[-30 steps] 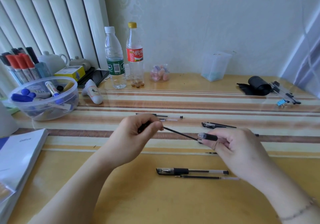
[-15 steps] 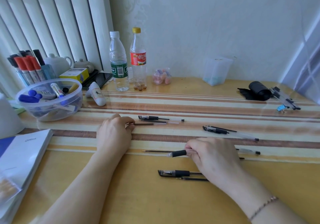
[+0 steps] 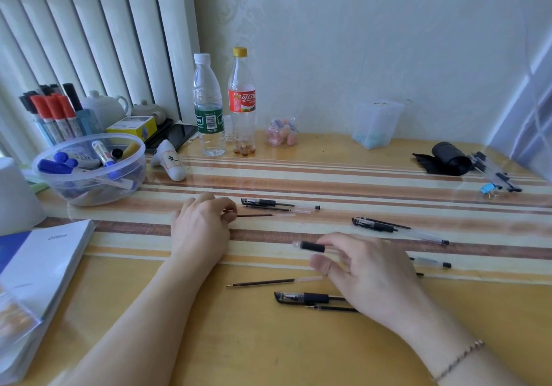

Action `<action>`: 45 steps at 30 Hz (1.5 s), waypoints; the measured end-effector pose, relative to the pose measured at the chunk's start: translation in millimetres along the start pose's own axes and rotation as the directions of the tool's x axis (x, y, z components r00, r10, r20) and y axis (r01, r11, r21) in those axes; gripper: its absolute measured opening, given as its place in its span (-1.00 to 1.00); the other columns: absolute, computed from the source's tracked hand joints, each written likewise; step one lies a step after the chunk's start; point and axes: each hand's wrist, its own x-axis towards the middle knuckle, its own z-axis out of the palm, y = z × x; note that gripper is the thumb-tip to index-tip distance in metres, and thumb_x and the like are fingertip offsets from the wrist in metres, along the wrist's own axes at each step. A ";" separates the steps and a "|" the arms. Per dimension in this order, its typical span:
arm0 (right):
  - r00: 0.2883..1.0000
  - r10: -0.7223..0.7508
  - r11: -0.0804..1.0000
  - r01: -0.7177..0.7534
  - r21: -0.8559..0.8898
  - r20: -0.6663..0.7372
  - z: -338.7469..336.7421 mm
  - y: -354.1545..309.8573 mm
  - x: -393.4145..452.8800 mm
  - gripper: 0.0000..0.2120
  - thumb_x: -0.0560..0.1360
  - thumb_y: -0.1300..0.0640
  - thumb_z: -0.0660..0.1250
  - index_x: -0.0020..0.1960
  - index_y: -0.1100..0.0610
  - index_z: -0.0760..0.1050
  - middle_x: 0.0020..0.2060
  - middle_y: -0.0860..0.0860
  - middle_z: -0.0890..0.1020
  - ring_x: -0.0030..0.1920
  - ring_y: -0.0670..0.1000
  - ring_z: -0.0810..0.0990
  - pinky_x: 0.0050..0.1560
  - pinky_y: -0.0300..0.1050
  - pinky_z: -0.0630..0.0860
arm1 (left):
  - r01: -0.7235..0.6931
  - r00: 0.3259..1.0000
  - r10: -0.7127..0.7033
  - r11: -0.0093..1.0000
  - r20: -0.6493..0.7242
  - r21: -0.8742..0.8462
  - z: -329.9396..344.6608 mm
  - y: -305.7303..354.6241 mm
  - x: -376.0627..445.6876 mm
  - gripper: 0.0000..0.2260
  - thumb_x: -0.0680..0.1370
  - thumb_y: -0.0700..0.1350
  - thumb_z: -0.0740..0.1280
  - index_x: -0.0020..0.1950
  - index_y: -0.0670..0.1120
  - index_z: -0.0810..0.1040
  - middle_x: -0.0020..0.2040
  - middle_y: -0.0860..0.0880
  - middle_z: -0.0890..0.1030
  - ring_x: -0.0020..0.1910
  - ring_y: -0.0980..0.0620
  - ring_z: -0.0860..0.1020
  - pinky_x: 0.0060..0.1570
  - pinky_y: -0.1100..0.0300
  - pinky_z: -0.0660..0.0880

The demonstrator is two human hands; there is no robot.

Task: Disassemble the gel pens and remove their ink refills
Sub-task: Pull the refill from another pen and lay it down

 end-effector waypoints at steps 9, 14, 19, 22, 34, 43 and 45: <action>0.965 0.251 0.968 -0.248 0.048 -0.072 -15.3 26.2 -0.2 -0.81 0.57 0.01 0.25 0.14 -0.14 0.54 -0.24 -0.26 0.61 -0.41 -0.29 0.41 -0.45 -0.33 0.19 | -0.261 0.963 0.234 0.935 -0.135 -0.241 -2.7 17.1 -4.3 -0.90 0.52 -0.23 0.37 -0.09 -0.05 0.62 -0.26 0.06 0.47 -0.23 -0.04 0.41 -0.19 0.00 0.43; 0.972 0.233 0.970 -0.230 0.077 -0.036 -14.8 23.3 0.8 -0.82 0.55 0.01 0.27 0.14 -0.13 0.54 -0.13 -0.23 0.64 -0.25 -0.23 0.53 -0.38 -0.26 0.40 | -0.315 0.947 0.284 0.917 -0.152 -0.246 -2.9 20.6 -6.8 -0.91 0.52 -0.24 0.37 -0.09 -0.07 0.63 -0.29 0.04 0.46 -0.26 -0.05 0.40 -0.21 -0.03 0.43; 0.976 0.212 0.975 -0.207 0.082 -0.053 -16.9 21.9 -0.1 -0.83 0.55 0.02 0.29 0.12 -0.10 0.55 -0.19 -0.28 0.60 -0.31 -0.24 0.52 -0.41 -0.29 0.37 | -0.341 0.939 0.318 0.911 -0.133 -0.231 -2.5 21.4 -8.1 -0.89 0.49 -0.16 0.31 -0.12 -0.07 0.64 -0.30 0.05 0.45 -0.26 -0.03 0.39 -0.22 -0.03 0.45; 0.972 0.232 0.971 -0.228 0.067 -0.046 -17.2 22.3 0.5 -0.84 0.55 0.04 0.30 0.10 -0.10 0.56 -0.31 -0.34 0.51 -0.37 -0.31 0.49 -0.52 -0.37 0.22 | -0.317 0.947 0.292 0.915 -0.132 -0.249 -2.2 20.9 -8.1 -0.91 0.51 -0.24 0.37 -0.12 -0.08 0.63 -0.31 0.09 0.42 -0.28 -0.03 0.37 -0.24 0.00 0.41; 0.985 0.149 0.989 -0.148 0.016 -0.088 -19.3 21.2 -2.3 -0.83 0.52 0.05 0.34 0.10 -0.09 0.59 -0.13 -0.22 0.65 -0.27 -0.14 0.54 -0.35 -0.16 0.52 | -0.391 0.917 0.379 0.916 -0.121 -0.091 -4.0 18.7 -9.1 -0.87 0.48 -0.28 0.41 -0.16 -0.05 0.63 -0.29 0.04 0.49 -0.28 -0.06 0.41 -0.22 0.01 0.40; 0.986 0.166 0.983 -0.164 0.082 -0.022 -12.4 16.4 -3.1 -0.82 0.54 0.00 0.28 0.10 -0.08 0.59 -0.24 -0.28 0.61 -0.33 -0.24 0.53 -0.36 -0.32 0.45 | -0.536 0.839 0.491 0.821 -0.236 -0.197 -12.5 44.1 -21.6 -0.81 0.54 -0.02 0.30 -0.04 -0.04 0.68 -0.27 0.10 0.51 -0.24 0.01 0.45 -0.20 0.10 0.39; 0.973 0.229 0.962 -0.222 0.161 -0.025 -12.4 20.7 -2.4 -0.83 0.56 0.01 0.25 0.11 -0.09 0.56 -0.27 -0.26 0.63 -0.33 -0.25 0.55 -0.37 -0.35 0.42 | -0.481 0.867 0.380 0.808 -0.323 -0.340 -19.4 44.7 -20.6 -0.82 0.54 -0.05 0.33 0.00 -0.09 0.68 -0.24 0.09 0.56 -0.22 0.08 0.47 -0.19 0.19 0.42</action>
